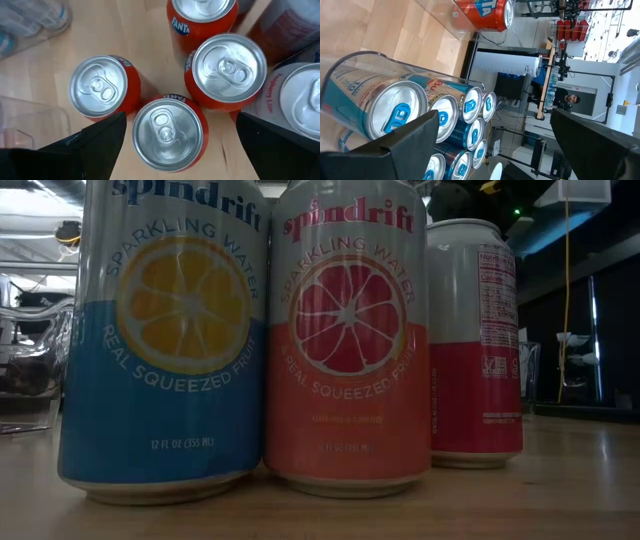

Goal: Sort soda cans
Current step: Put the red soda can into the top center transparent bin

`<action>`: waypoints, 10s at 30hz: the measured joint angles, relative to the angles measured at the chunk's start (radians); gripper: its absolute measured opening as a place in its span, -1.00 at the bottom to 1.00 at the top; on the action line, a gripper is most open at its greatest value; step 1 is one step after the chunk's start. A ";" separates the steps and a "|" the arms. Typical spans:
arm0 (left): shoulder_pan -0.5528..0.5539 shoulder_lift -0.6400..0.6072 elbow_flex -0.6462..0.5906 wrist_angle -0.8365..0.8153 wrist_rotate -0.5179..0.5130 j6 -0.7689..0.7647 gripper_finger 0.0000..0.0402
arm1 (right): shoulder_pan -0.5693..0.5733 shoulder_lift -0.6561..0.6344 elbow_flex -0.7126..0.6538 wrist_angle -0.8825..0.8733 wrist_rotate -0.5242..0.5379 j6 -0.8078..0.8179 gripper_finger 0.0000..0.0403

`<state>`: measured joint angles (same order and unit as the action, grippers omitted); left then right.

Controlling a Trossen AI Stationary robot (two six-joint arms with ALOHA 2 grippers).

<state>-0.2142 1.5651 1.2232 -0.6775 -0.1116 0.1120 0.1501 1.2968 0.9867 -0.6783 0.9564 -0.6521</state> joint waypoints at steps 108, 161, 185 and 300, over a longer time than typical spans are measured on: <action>0.887 0.101 -0.076 0.410 -0.007 0.021 0.52 | 0.000 0.005 0.000 -0.003 0.000 -0.012 0.89; 0.591 -0.122 0.021 0.150 0.079 0.114 0.75 | 0.000 0.005 0.000 -0.004 -0.016 -0.016 0.89; 0.271 -0.117 -0.234 0.495 0.240 0.178 0.75 | 0.000 0.005 0.000 0.008 -0.007 -0.031 0.89; 0.773 0.060 -0.331 0.691 -0.006 -0.063 0.53 | 0.000 0.005 0.000 0.004 -0.007 -0.034 0.89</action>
<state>0.5591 1.6253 0.8917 0.0130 -0.1181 0.0491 0.1501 1.3014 0.9863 -0.6739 0.9489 -0.6865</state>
